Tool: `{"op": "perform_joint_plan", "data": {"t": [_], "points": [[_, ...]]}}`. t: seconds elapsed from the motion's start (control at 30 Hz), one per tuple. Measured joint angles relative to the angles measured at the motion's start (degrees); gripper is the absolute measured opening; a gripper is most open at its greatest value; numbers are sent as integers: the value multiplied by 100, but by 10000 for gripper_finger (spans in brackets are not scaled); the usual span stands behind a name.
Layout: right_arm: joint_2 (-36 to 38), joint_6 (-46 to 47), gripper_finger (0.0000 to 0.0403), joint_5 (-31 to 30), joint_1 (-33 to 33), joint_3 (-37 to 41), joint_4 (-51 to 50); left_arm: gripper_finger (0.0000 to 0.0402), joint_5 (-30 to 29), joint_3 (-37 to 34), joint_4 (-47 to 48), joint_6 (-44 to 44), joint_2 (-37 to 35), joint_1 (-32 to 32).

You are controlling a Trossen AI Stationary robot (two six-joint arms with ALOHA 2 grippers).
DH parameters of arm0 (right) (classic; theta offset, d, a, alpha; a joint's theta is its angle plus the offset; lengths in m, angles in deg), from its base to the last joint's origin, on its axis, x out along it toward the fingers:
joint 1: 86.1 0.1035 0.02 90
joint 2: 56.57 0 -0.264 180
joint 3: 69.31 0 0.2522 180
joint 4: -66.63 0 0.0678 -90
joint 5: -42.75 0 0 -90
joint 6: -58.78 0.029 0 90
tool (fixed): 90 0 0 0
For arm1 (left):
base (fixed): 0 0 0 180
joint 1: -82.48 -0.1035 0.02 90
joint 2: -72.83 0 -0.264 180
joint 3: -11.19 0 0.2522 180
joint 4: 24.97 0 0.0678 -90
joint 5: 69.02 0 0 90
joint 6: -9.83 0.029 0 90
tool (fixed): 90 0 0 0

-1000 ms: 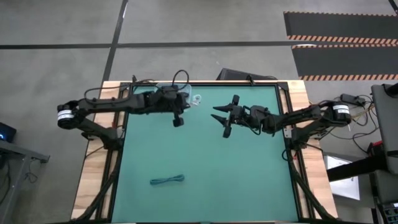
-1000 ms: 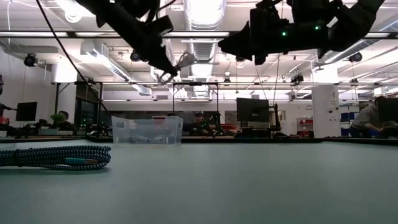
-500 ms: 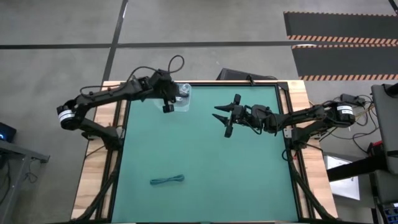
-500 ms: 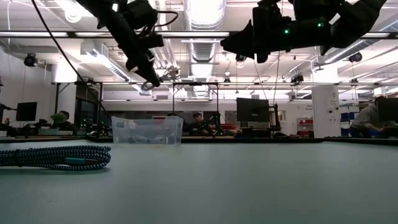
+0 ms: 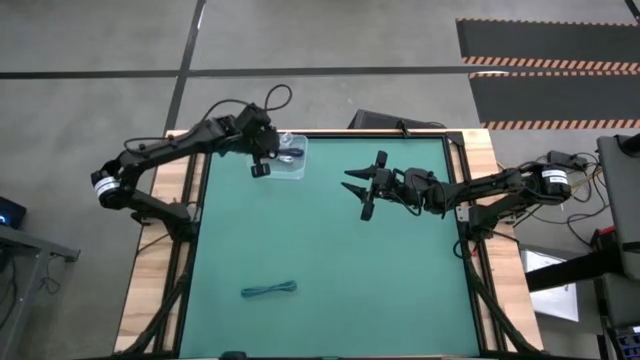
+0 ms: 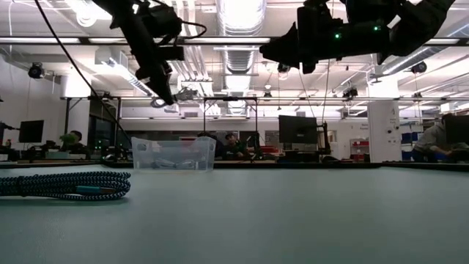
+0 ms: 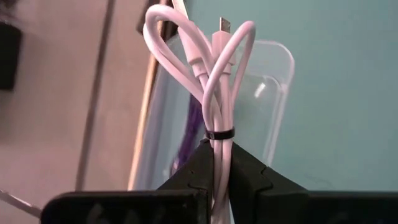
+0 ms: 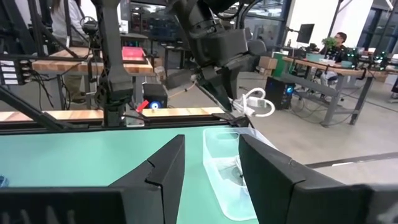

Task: Pick and place USB-C Cables
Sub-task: Put the white charger cable into the transparent bin

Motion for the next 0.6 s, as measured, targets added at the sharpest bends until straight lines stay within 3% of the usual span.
{"op": "perform_joint_plan", "data": {"t": [0.27, 0.6], "points": [[0, -63, 144, -142, 0, -9, -4, 5, 20, 1056, 1502, -239, 695, -13], [0, -109, 144, -144, 0, -11, -63, 4, 52, 1716, 1598, 340, 1873, -164]]}}
